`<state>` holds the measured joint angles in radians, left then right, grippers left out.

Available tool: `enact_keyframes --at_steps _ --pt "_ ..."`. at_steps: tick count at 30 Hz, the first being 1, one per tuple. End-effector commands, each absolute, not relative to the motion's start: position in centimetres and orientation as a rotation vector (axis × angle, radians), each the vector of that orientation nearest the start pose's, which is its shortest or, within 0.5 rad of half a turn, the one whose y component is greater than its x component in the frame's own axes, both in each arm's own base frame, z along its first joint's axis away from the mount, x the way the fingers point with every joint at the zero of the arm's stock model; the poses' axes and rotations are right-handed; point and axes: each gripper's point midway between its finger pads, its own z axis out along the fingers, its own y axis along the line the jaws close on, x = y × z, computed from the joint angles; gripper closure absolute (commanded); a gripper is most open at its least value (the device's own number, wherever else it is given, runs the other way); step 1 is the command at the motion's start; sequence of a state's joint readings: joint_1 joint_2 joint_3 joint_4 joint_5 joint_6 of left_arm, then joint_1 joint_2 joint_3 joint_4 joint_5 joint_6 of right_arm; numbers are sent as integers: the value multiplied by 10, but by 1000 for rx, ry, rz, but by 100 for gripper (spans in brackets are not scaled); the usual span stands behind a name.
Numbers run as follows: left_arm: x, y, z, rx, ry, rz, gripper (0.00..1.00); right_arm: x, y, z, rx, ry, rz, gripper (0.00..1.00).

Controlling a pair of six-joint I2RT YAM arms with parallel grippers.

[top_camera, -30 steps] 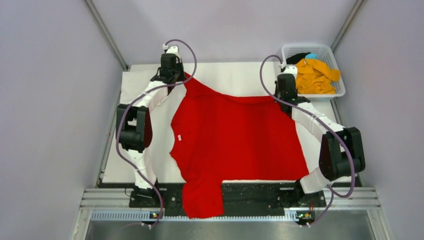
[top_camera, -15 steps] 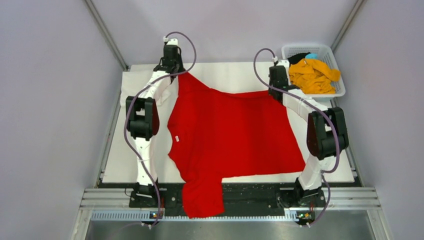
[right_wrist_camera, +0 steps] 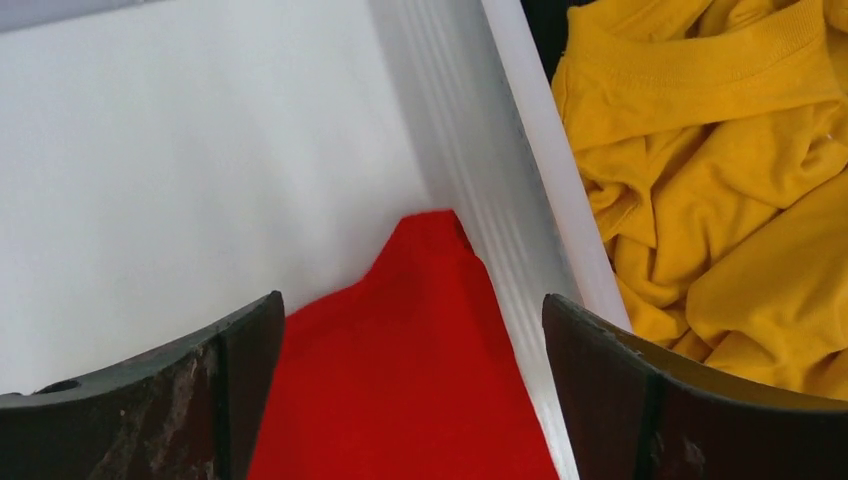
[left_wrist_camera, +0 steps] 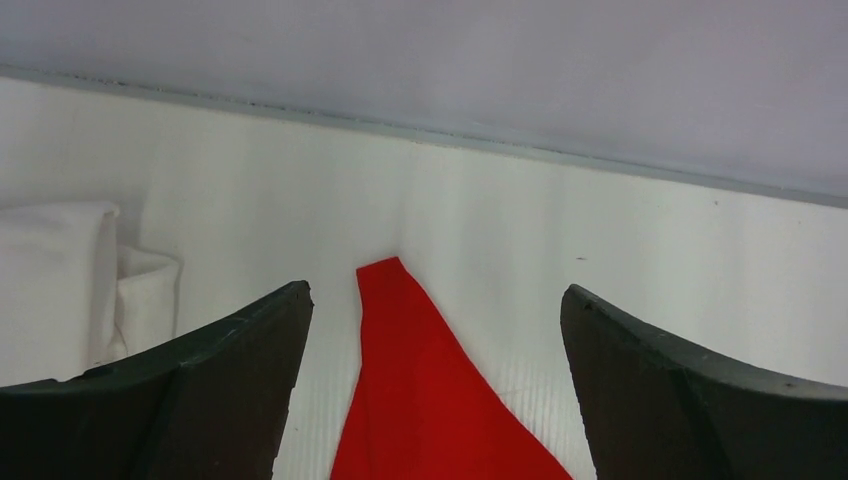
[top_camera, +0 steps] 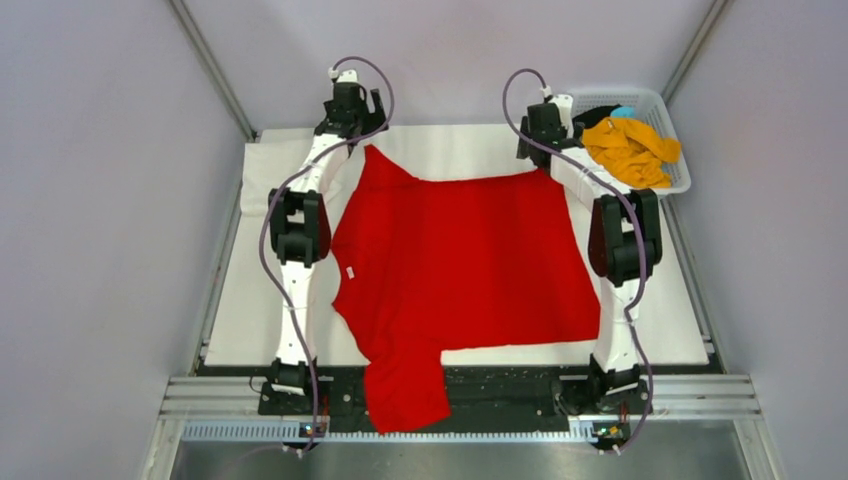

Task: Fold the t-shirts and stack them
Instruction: Flatten out the tshirt

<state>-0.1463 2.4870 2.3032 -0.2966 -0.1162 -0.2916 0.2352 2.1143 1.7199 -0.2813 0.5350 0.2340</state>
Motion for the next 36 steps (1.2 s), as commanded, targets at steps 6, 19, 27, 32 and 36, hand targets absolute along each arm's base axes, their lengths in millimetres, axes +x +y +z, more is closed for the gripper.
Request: enact_keyframes --at_steps 6,19,27,32,36 --pt "604 -117 218 -209 2012 -417 1 523 124 145 103 2201 45 1" --pt "556 -130 135 -316 2179 -550 5 461 147 69 76 2394 213 1" --pt "565 -121 95 -369 2255 -467 17 448 136 41 80 2463 142 2" --pt "565 -115 77 -386 2291 -414 27 447 135 36 74 2476 131 2" --pt "572 -115 69 -391 2291 -409 34 447 135 34 68 2479 128 2"
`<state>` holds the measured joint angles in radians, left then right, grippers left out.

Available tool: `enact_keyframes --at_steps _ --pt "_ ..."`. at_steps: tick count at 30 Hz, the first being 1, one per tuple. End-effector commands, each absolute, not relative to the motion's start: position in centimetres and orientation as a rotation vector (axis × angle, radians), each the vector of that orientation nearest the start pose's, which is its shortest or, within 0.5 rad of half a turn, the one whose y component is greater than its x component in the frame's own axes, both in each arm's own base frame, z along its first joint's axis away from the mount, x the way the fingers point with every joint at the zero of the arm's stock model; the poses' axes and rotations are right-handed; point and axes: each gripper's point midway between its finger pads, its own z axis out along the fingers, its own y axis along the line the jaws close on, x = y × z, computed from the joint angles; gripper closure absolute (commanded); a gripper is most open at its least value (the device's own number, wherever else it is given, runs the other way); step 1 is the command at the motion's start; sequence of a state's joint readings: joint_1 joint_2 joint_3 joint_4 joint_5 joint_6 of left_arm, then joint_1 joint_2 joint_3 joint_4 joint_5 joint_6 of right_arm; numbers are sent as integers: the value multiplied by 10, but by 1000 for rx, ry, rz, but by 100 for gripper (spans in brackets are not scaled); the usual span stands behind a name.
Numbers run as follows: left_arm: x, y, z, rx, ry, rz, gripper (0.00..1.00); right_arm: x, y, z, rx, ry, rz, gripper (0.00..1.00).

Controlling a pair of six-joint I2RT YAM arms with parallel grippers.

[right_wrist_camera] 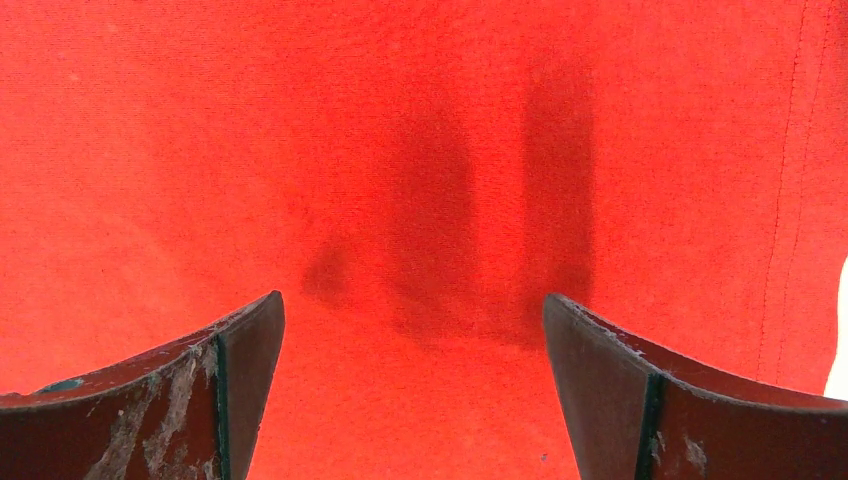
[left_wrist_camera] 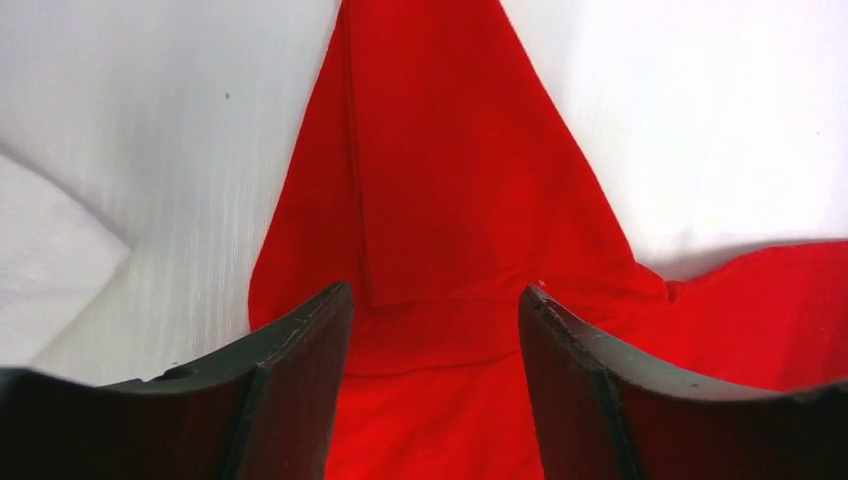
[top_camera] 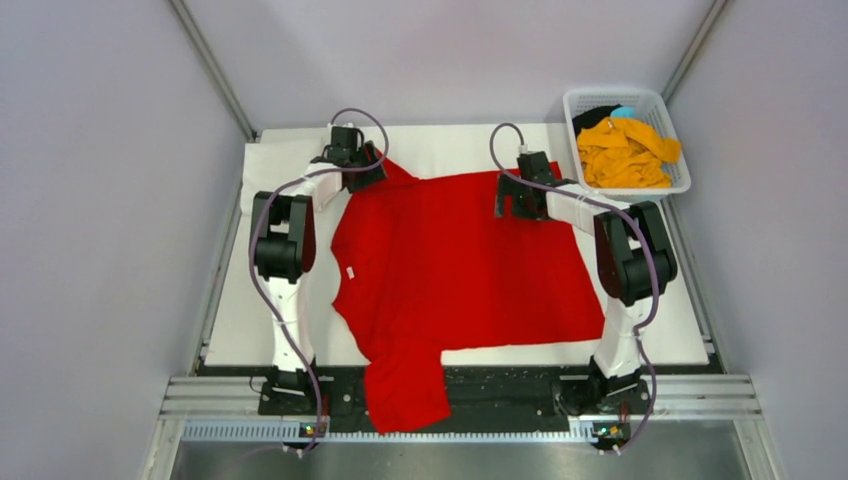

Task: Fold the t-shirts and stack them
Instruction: Flatten out the tshirt

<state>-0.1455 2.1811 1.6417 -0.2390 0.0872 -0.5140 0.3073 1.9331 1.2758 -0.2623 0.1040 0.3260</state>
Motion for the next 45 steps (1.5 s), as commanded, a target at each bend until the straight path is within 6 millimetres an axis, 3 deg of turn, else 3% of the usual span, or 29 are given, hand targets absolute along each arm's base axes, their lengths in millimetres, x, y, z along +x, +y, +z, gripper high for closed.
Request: enact_keyframes --at_steps 1,10,15,23,33,39,41,45 --pt "575 -116 68 -392 2291 -414 37 447 135 33 68 2481 127 2" --pt "585 -121 59 -402 2293 -444 53 447 131 27 62 2499 91 2" --pt "588 -129 67 -405 2269 -504 64 448 131 23 59 2505 86 3" --pt "595 -143 88 -391 2221 -613 100 450 130 20 50 2514 69 3" --pt "603 -148 103 -390 2168 -654 100 451 125 19 54 2513 40 3" --pt "640 -182 125 -319 2061 -809 100 451 124 19 58 2513 35 3" --pt "656 -194 122 -318 2032 -857 100 450 123 19 59 2512 31 3" --pt "696 -214 135 -340 1875 -953 100 448 124 17 59 2520 36 4"
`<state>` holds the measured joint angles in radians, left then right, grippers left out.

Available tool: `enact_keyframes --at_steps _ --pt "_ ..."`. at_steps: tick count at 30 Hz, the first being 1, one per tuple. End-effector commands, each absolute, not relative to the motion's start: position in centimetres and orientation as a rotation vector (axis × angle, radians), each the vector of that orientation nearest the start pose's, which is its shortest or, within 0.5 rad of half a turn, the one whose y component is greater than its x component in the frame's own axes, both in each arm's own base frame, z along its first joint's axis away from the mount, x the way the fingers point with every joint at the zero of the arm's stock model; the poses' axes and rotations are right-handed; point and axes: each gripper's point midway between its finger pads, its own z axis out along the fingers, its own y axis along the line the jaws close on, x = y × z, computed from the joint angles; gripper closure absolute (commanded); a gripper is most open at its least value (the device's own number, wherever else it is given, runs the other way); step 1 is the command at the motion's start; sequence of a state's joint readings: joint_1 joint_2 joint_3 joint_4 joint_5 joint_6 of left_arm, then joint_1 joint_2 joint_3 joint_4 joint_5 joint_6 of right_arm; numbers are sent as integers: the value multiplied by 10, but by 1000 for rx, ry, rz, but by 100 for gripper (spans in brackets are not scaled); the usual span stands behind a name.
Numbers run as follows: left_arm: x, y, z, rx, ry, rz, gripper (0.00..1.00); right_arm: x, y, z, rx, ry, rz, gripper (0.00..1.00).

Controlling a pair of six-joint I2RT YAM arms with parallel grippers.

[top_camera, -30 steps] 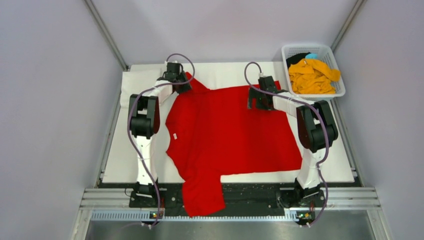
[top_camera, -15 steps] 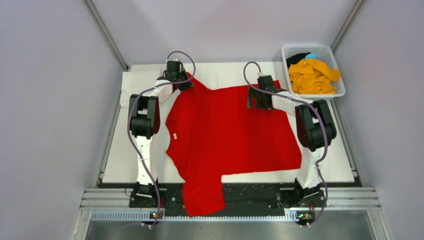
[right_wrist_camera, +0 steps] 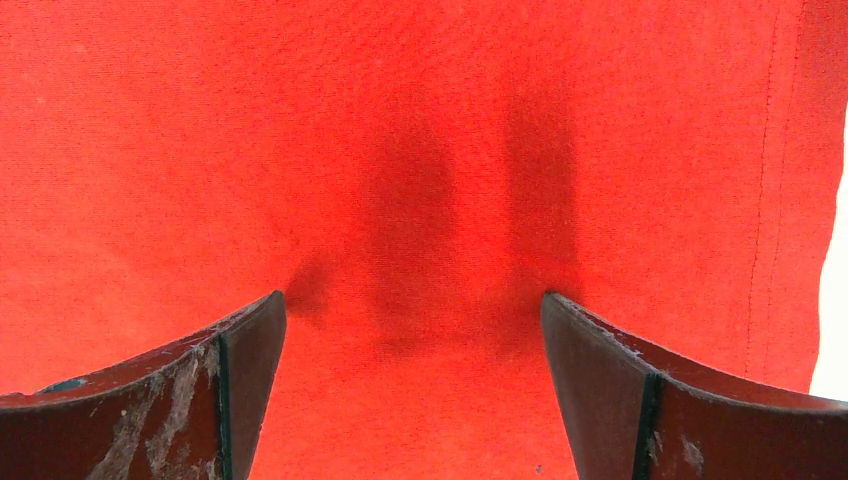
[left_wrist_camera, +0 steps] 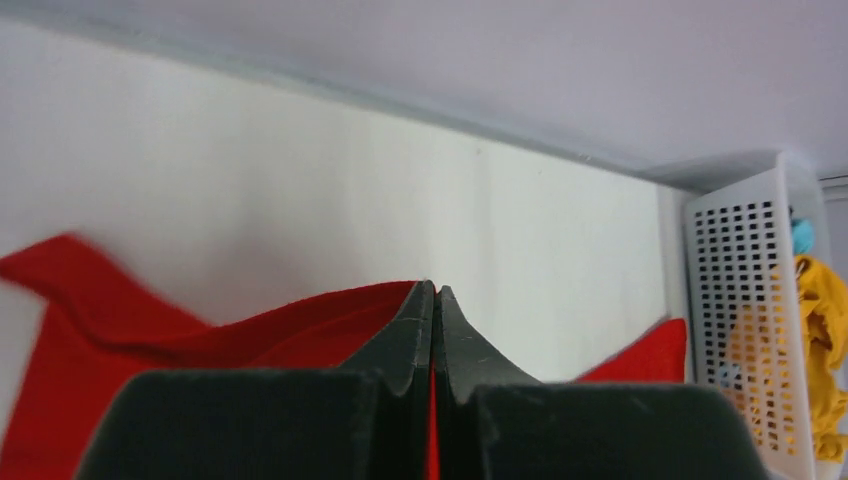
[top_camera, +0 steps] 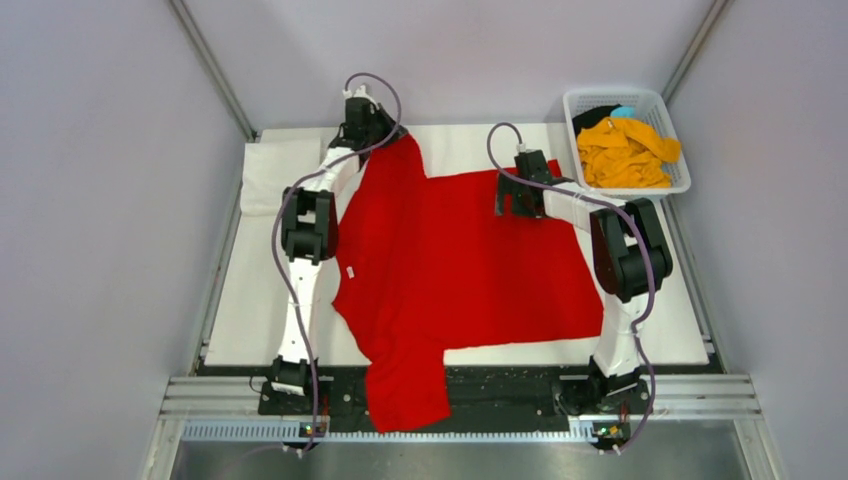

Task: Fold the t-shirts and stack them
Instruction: Flatten out the tshirt

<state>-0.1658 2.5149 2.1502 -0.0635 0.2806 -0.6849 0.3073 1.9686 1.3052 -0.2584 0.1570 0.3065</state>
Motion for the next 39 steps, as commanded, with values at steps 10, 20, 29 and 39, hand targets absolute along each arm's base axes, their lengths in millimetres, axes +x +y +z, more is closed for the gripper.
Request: enact_keyframes --at_steps 10,20,29,39 --pt "696 -224 229 -158 1681 -931 1 448 127 22 61 2512 60 4" --pt "573 -188 236 -143 1943 -740 1 460 127 78 122 2369 105 2" --pt "439 -153 121 -269 2299 -618 1 435 102 87 268 2327 30 1" --pt "420 -146 42 -368 2564 -525 1 395 77 51 367 2403 -35 1"
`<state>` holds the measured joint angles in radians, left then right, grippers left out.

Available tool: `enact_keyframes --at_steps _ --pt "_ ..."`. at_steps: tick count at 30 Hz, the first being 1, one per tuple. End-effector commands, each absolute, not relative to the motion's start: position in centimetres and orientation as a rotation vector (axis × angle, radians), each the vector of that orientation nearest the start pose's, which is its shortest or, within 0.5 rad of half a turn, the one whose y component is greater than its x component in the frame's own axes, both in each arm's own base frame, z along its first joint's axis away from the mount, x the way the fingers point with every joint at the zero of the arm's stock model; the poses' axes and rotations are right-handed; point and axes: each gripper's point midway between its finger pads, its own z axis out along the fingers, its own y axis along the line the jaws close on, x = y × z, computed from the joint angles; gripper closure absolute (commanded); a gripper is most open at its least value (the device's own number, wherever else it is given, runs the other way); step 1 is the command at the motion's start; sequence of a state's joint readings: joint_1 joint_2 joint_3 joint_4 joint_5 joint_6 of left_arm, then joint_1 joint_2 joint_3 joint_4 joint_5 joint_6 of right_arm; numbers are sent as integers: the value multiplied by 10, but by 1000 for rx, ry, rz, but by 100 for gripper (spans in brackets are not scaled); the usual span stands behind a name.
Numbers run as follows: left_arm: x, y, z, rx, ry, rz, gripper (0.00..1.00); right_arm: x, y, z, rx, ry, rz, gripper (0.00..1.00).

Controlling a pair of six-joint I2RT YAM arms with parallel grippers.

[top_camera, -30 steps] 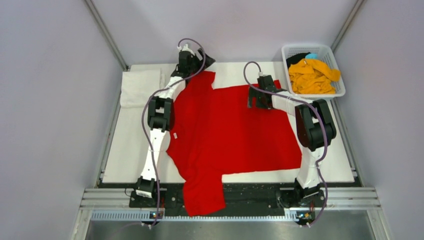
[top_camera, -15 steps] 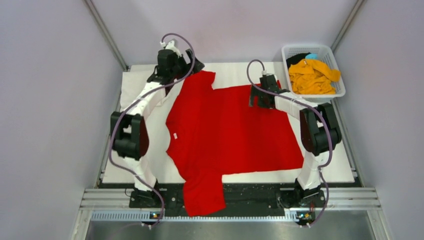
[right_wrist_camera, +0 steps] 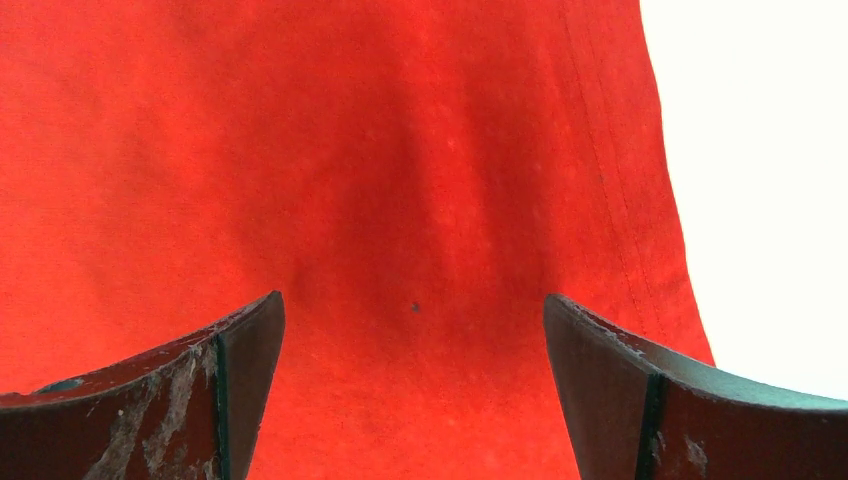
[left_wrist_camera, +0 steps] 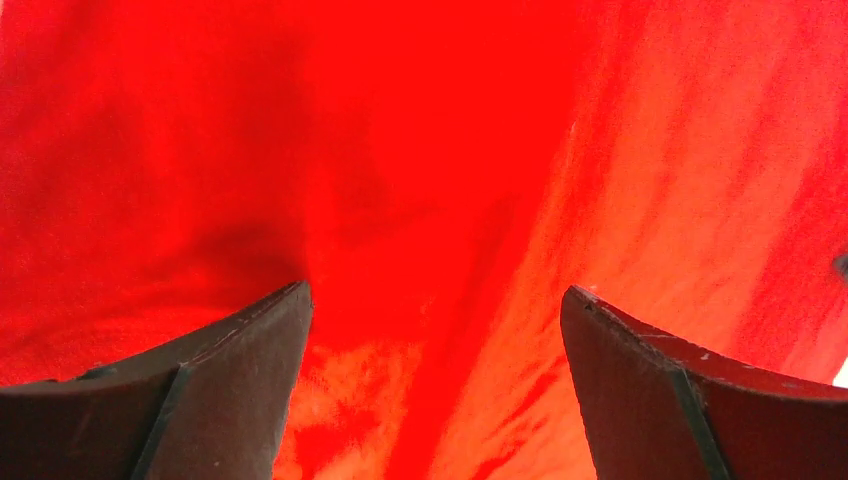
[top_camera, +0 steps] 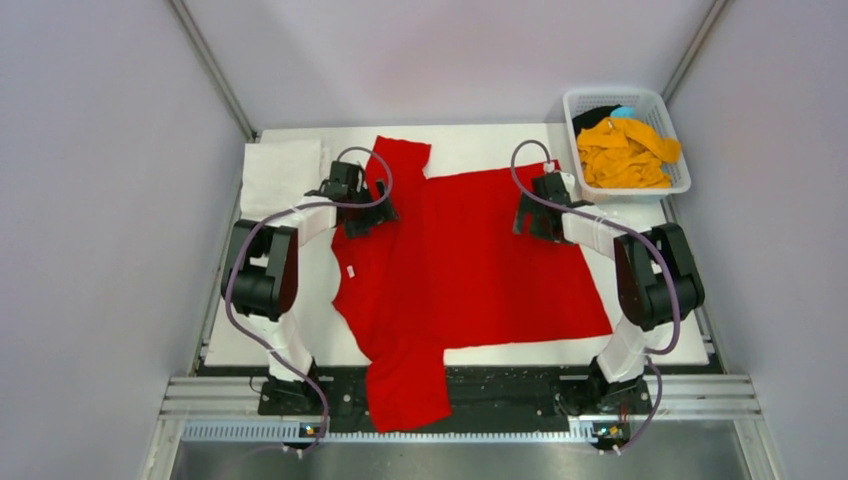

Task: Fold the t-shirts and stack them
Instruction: Flatten out the tshirt

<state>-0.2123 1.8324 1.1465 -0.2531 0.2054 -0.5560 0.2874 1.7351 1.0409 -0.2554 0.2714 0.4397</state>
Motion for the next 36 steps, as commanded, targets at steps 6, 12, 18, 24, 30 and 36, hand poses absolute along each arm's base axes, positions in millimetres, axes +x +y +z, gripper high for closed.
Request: enact_keyframes --at_steps 6,12,18,24,30,36 --pt "441 -122 28 -415 2605 -330 1 398 72 41 393 2417 -47 1" --pt "470 -106 17 -420 2641 -250 1 414 77 39 394 2421 -33 1" --pt "505 -98 10 -437 2649 -262 1 430 82 32 382 2440 -28 1" --pt "546 -96 11 -419 2607 -355 1 453 85 29 378 2433 -29 1" --pt "585 -103 24 -382 2523 -436 1 478 84 39 384 2396 -24 1" --pt "597 -113 79 -333 2419 -514 1 493 94 85 333 2330 56 1"
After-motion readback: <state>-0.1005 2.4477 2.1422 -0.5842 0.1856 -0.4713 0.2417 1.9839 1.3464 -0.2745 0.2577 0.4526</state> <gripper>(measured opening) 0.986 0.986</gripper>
